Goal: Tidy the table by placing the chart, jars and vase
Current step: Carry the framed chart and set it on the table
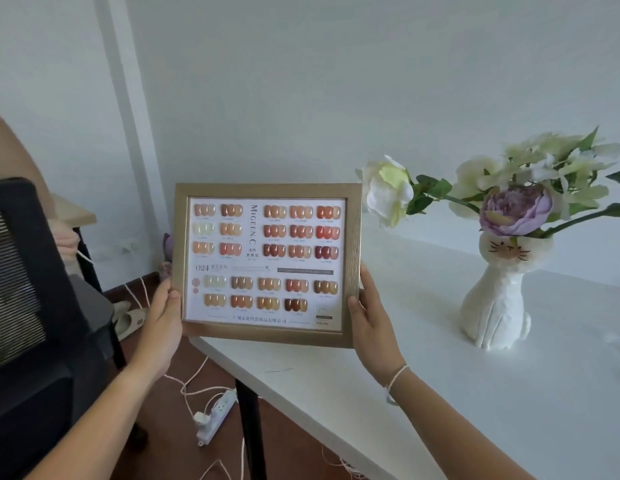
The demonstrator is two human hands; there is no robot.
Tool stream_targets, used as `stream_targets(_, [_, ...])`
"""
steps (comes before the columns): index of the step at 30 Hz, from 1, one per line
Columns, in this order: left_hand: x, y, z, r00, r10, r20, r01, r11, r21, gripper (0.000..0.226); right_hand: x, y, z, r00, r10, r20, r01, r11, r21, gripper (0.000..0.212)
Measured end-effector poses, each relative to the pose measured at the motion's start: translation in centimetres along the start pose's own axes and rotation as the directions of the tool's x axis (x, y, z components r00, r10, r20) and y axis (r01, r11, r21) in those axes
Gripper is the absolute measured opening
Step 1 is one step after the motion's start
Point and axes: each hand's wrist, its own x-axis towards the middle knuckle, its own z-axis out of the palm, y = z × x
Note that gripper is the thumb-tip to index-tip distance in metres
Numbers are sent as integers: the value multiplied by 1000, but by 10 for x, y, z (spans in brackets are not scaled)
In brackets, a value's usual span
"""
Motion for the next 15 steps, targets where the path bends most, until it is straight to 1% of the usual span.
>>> stream_targets(5, [27,1,9,999,-40,-25,39,999,-38,40,45,15,9,1000,-8,-12,8,1000,4,46])
stream_targets(9, [49,3,33,999,-7,-31,7,1000,-14,31,76,35,0,996,24,-85,-22,999,23,46])
stream_targets(11, [61,3,50,1000,-7,-12,7,1000,-3,34,87,45,-9,991,50,-124,-45,998,41,46])
stream_targets(13, [71,2,72,1000,-10,5,10,1000,-29,37,97,55,-20,983,80,-167,-71,996,59,46])
stream_targets(15, [81,2,96,1000,13,-9,-13,999,-30,30,106,66,-31,970,97,-222,-83,994,71,45])
